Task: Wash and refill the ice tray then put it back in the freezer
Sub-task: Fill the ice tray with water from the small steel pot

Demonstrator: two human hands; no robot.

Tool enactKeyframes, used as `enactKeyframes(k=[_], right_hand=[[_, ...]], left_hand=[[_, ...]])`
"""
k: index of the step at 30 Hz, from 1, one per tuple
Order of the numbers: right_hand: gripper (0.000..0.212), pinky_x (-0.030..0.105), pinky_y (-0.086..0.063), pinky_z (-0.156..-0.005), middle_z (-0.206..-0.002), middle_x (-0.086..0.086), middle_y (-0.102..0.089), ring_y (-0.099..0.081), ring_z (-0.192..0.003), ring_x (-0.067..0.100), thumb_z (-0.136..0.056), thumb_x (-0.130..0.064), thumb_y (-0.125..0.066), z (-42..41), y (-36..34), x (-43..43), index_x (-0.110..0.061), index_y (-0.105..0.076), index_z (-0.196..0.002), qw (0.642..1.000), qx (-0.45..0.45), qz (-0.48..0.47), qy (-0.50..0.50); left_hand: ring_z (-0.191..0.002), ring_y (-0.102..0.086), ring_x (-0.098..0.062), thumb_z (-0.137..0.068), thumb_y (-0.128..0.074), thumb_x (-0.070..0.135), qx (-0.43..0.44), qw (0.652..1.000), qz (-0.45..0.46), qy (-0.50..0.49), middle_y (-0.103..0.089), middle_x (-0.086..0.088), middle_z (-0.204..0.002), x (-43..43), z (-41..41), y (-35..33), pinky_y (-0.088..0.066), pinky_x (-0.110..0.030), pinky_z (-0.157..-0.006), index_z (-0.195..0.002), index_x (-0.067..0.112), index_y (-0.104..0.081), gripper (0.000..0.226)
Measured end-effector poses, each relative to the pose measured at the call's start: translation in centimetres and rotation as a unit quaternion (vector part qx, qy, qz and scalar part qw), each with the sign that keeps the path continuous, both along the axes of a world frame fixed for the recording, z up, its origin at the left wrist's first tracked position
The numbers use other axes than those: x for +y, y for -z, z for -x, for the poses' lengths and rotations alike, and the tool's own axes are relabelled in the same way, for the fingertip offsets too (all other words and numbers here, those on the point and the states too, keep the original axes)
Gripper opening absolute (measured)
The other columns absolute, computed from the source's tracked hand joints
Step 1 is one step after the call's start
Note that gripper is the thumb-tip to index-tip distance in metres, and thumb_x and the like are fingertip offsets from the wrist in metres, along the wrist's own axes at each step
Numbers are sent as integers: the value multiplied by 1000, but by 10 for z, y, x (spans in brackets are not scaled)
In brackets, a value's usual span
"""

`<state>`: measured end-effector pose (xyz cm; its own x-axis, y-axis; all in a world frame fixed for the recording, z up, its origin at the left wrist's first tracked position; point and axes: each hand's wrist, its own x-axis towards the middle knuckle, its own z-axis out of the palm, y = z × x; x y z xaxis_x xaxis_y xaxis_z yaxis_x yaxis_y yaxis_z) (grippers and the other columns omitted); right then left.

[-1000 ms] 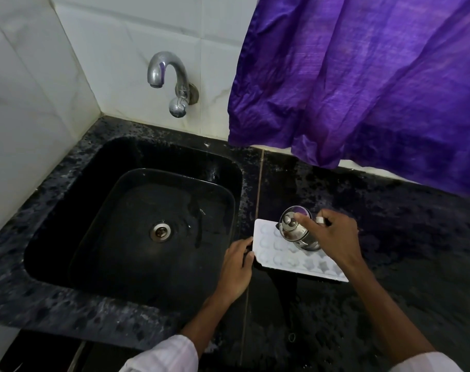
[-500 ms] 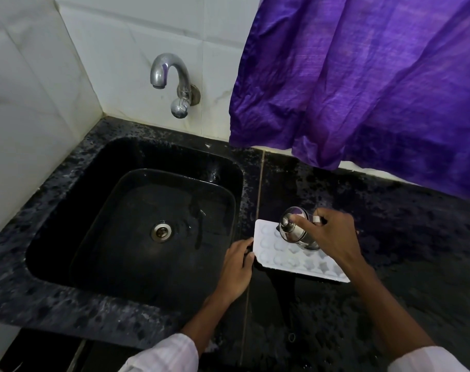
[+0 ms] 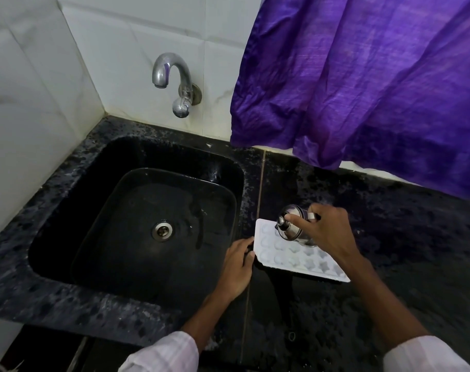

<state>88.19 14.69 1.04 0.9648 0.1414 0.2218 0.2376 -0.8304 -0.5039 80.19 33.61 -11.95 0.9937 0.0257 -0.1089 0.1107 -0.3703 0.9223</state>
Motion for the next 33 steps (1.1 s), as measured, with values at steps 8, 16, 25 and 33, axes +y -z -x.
enactKeyframes(k=[8,16,25,33], right_hand=[[60,26,-31,-47,-42,-8,-35,-34,-42,11,-71,-45,-82,-3,-2,4,-22,-31,-49,1000,2,28,-12],[61,21,-27,-47,-41,-8,-34,-33,-41,10,-71,-45,-82,-4,0,1,-23,-30,-49,999,1,33,-11],[59,29,-33,-47,-42,-3,-38,-33,-43,13,-71,-46,-81,-4,-2,-1,-18,-33,-50,999,0,30,-14],[62,21,-26,-47,-42,-8,-34,-30,-42,8,-70,-43,-83,-6,-3,2,-23,-28,-49,998,-6,47,-32]], left_hand=[[-122,-49,-19,-100,-48,12,6,1000,0,3,-51,-2,-137,1,0,-1,-38,-35,-109,-139,18,-52,39],[-121,-50,-18,-100,-47,11,3,1000,-8,10,-52,-2,-136,2,0,-2,-37,-28,-107,-138,16,-52,39],[-121,-50,-18,-101,-47,11,7,1000,-3,13,-51,-3,-137,3,-1,-1,-38,-30,-107,-139,15,-52,39],[-122,-50,-19,-101,-47,11,7,1000,-2,10,-51,-3,-137,3,-1,-1,-38,-34,-109,-139,15,-51,39]])
